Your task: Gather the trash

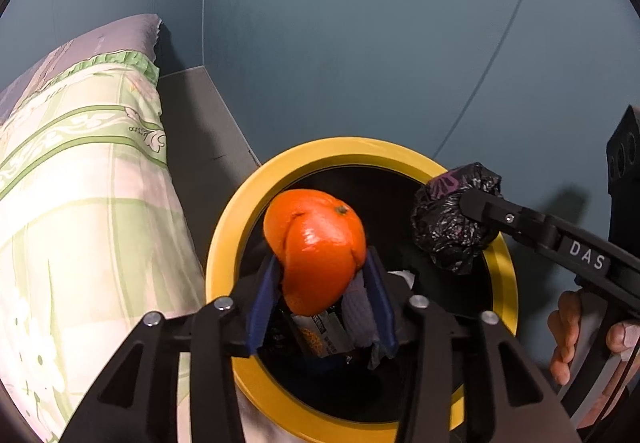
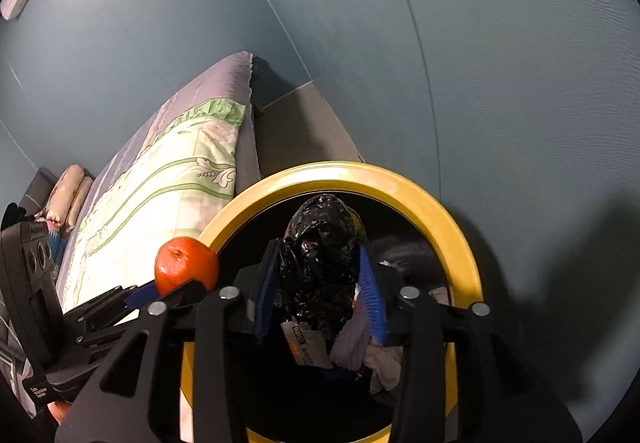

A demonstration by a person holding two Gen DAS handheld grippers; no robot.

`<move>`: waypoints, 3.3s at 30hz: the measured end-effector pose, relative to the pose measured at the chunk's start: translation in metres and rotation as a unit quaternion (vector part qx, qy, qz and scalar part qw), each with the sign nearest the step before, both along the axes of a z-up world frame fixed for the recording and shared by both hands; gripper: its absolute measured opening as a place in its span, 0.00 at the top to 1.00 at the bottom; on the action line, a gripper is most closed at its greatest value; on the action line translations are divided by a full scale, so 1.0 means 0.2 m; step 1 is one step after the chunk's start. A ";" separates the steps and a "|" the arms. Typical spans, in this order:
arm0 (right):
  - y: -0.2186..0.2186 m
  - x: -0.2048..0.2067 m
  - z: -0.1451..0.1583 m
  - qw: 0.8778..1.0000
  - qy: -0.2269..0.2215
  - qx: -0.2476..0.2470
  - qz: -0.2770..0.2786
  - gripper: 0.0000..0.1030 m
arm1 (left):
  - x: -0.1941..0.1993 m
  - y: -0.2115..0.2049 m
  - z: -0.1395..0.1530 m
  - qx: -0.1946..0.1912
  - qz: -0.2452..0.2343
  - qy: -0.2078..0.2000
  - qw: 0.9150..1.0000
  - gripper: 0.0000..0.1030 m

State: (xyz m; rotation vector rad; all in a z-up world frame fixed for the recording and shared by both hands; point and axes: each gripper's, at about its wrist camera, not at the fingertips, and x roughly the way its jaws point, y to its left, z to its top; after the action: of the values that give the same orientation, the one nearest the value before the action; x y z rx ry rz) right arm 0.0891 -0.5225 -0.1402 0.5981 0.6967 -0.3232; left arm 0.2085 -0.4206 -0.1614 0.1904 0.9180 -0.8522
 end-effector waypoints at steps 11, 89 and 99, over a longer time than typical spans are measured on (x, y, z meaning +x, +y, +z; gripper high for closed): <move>0.00 -0.04 0.08 1.000 -0.008 -0.009 -0.017 0.54 | 0.06 0.13 0.10 -0.029 0.026 -0.011 0.999 0.48; 1.72 -0.44 0.71 0.939 -0.249 -0.229 0.063 0.08 | -0.87 2.13 0.79 -0.139 0.379 -0.305 0.862 0.08; 1.73 -0.42 0.69 0.941 -0.240 -0.228 0.067 0.08 | -0.86 2.13 0.78 -0.142 0.376 -0.301 0.865 0.08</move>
State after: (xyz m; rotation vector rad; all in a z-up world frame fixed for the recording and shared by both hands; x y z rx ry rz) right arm 0.0052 -0.1773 -0.0025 0.1687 0.1737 -0.1901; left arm 0.0359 0.0062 -0.0058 -0.1583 0.2114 -0.1522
